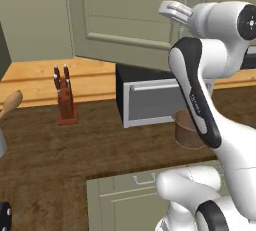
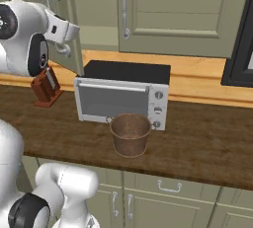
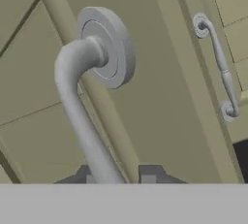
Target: Open the cabinet, pick up the bread from the cabinet and place it in the basket. Then move the basket to the dining counter.
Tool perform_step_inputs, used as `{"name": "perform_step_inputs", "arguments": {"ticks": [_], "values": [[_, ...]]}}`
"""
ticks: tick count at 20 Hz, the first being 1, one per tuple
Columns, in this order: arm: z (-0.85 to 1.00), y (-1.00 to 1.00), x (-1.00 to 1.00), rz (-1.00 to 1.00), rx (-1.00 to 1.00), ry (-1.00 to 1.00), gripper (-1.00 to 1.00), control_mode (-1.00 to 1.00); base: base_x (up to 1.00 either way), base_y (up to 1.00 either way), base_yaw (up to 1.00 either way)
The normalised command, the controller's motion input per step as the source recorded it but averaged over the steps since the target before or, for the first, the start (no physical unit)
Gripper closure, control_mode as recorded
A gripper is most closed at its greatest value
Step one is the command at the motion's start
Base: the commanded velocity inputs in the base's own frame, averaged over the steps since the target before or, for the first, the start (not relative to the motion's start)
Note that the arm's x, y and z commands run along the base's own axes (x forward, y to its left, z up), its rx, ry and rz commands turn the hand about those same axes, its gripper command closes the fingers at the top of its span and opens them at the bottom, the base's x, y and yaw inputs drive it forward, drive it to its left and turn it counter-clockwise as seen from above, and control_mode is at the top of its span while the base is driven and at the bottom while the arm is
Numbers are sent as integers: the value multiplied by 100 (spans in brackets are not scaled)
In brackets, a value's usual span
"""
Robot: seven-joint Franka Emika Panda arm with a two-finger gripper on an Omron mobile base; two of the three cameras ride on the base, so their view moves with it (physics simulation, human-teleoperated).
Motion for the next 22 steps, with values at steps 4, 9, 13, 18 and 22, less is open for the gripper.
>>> {"name": "perform_step_inputs", "arguments": {"ticks": [4,9,13,18,22], "values": [[6,69,-100,-3,0,0,100,-100,0,0,0],[-6,46,-78,-1,6,14,-100,-100,0,0,0],[-1,-9,-88,0,16,9,-100,-100,0,0,0],[6,-10,-91,0,24,11,-100,-100,0,0,0],[4,-60,-36,2,28,14,-100,-100,0,0,0]]}}
